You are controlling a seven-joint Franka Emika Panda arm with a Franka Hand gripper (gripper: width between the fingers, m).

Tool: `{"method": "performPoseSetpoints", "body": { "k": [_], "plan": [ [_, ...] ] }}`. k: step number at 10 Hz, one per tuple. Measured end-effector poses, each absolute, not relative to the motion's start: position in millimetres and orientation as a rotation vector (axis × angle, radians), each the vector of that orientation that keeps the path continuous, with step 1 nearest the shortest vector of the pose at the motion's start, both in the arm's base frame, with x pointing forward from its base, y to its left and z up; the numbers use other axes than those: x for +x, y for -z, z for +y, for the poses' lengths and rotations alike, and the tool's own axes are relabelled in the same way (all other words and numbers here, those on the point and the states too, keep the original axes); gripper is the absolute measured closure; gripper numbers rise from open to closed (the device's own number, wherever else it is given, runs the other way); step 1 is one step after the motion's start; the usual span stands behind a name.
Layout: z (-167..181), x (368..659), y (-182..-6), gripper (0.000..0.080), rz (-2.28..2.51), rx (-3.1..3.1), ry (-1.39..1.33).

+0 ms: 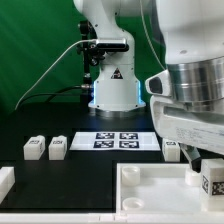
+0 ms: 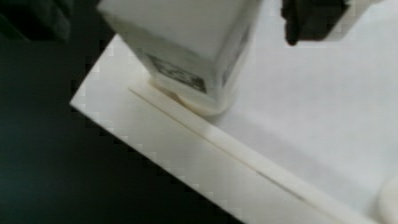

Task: Assemble one leg

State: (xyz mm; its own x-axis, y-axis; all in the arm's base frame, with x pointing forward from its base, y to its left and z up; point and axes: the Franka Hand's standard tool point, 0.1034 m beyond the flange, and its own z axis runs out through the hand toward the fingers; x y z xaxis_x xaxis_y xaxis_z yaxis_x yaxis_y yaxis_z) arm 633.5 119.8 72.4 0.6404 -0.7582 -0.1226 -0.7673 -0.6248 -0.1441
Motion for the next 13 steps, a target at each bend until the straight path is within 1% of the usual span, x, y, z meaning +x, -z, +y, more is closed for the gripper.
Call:
{"method": "performPoseSetpoints", "body": {
  "k": [1, 3, 4, 5, 6, 7, 8, 9, 10, 11, 13],
  "plan": [
    [118.6, 633.5, -71.9, 0.0162, 1.15, -2.724, -0.064],
    [117.2, 633.4, -71.3, 0.0153, 0.811, -2.847, -0.029],
    [115.9, 633.0, -70.6, 0.0151, 0.4, -2.979, 0.014],
    [117.5, 633.3, -71.0, 0.0151, 0.272, -2.999, 0.024],
    [117.8, 633.1, -70.7, 0.0178, 0.41, -2.975, 0.013],
    [117.1, 633.2, -70.5, 0.0178, 0.396, -2.978, 0.014],
    [117.5, 633.1, -70.4, 0.0356, 0.423, -2.973, 0.012],
    [118.9, 632.8, -70.4, 0.0356, 0.639, -2.927, -0.006],
    [116.0, 633.4, -70.0, 0.0501, 0.81, -2.885, -0.023],
    [113.6, 635.9, -70.3, 0.0501, 0.991, -2.833, -0.048],
    [116.3, 637.3, -69.8, 0.0501, 1.552, -2.612, -0.16]
  ]
}}
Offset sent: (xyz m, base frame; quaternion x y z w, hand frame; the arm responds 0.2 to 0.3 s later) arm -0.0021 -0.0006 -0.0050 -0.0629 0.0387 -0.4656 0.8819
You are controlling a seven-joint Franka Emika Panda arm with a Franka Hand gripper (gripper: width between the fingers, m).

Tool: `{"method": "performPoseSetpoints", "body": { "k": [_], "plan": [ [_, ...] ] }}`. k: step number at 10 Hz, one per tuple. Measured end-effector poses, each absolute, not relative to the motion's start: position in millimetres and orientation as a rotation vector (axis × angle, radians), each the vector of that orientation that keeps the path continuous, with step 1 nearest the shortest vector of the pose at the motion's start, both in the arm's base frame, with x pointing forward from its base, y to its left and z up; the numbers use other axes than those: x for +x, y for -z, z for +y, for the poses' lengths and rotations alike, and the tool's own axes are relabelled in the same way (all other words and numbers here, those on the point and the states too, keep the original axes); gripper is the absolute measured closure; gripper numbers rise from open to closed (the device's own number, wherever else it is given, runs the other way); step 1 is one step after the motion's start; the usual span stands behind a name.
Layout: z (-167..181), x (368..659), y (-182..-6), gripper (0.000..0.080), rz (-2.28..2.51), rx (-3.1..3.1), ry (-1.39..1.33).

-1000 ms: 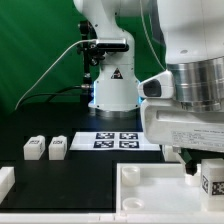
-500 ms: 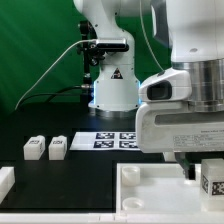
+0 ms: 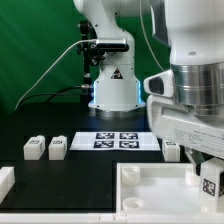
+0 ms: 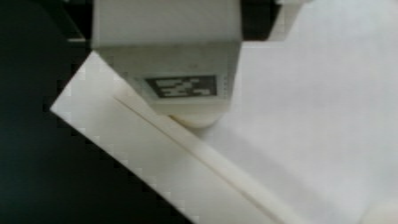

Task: Assemble one leg

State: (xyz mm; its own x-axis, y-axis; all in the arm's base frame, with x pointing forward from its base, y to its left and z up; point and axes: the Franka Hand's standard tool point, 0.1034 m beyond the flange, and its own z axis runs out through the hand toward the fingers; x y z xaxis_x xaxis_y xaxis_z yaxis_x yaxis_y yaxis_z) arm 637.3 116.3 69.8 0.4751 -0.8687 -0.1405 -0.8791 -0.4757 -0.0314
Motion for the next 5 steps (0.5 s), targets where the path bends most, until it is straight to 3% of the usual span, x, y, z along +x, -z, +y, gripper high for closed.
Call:
{"method": "performPoseSetpoints", "body": {
  "k": [2, 5],
  "plan": [
    [117.1, 636.8, -69.6, 0.0503, 2.16, -2.144, -0.226],
    [114.8, 637.0, -70.2, 0.0506, 2.475, -1.799, -0.258]
  ]
}}
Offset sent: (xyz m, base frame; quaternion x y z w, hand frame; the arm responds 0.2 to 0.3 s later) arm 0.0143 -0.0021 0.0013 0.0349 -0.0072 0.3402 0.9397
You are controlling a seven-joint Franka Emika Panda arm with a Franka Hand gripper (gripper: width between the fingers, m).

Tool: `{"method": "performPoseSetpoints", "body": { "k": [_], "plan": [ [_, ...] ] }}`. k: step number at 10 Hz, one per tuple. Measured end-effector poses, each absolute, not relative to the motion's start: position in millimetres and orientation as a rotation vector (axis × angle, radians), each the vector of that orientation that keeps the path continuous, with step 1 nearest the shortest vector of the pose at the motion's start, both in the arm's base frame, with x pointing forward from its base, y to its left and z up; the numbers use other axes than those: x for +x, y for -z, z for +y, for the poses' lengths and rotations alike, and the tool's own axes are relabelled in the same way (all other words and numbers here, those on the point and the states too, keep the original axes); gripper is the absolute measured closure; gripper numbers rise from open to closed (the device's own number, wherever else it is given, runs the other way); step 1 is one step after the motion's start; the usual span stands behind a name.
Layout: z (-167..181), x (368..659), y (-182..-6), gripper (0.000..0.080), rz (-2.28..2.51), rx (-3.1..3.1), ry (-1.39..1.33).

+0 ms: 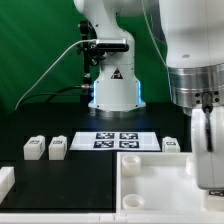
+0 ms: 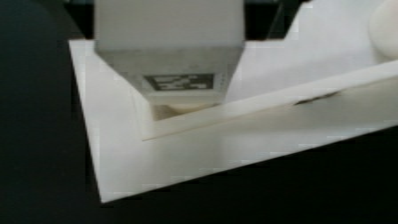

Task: Assemble one leg

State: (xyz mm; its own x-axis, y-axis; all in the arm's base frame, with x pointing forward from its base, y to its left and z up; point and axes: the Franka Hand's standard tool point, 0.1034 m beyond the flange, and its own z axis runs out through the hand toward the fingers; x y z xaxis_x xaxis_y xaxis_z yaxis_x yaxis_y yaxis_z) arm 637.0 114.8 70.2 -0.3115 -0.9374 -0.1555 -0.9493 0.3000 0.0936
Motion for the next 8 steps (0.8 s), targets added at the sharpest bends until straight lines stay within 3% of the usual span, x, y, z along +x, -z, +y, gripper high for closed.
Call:
{"method": "performPoseSetpoints", "body": {
  "k": [4, 6, 7, 8],
  "plan": [
    [112.2, 636.7, -70.4, 0.0505, 2.54, -1.73, -0.249],
    [113.0, 635.5, -68.5, 0.046, 2.536, -1.74, -0.251],
    [115.2, 634.8, -69.7, 0.0252, 2.513, -1.759, -0.242],
    [120.1, 628.1, -74.1, 0.0182, 2.483, -1.783, -0.236]
  ]
}}
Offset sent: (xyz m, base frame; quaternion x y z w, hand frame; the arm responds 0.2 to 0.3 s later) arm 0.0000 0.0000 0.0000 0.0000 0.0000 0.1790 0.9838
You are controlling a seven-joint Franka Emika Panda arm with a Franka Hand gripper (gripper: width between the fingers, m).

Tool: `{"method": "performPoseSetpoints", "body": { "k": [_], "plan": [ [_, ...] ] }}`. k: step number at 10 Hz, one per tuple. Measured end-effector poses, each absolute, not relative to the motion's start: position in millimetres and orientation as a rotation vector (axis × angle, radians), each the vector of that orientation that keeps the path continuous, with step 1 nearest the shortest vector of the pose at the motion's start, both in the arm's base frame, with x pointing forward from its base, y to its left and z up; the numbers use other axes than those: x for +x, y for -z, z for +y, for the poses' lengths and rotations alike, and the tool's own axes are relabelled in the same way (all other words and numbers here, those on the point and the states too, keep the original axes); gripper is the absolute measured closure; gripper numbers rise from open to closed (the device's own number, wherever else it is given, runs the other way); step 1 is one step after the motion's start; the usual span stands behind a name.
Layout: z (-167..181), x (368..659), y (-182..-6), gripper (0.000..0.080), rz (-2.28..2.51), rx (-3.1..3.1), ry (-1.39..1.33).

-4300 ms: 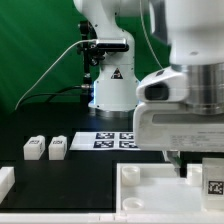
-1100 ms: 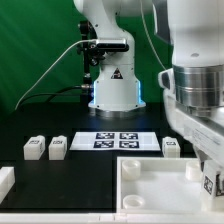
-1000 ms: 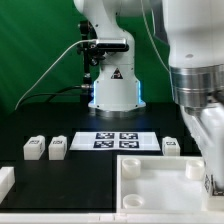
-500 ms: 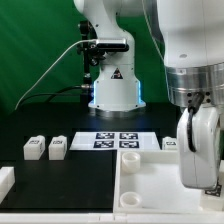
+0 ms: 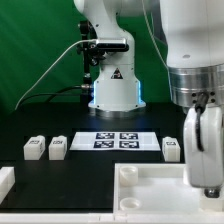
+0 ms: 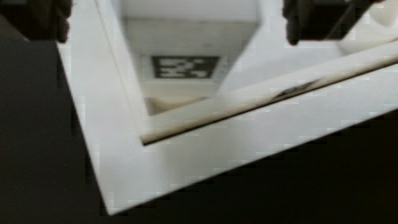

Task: Assemble one leg

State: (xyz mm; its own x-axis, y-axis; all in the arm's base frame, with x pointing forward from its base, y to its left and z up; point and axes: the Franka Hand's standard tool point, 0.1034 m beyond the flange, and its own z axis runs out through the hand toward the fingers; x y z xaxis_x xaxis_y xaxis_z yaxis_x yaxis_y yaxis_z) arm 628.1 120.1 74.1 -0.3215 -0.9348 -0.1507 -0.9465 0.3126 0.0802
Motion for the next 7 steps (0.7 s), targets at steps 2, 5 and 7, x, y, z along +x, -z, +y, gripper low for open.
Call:
{"method": "performPoseSetpoints", "body": {
  "k": [2, 5, 7],
  "plan": [
    [125.4, 623.3, -91.5, 0.0156, 2.472, -1.752, -0.248],
    [126.3, 624.6, -91.9, 0.015, 2.471, -1.754, -0.254],
    [126.4, 624.3, -91.3, 0.015, 2.471, -1.755, -0.254]
  ]
}}
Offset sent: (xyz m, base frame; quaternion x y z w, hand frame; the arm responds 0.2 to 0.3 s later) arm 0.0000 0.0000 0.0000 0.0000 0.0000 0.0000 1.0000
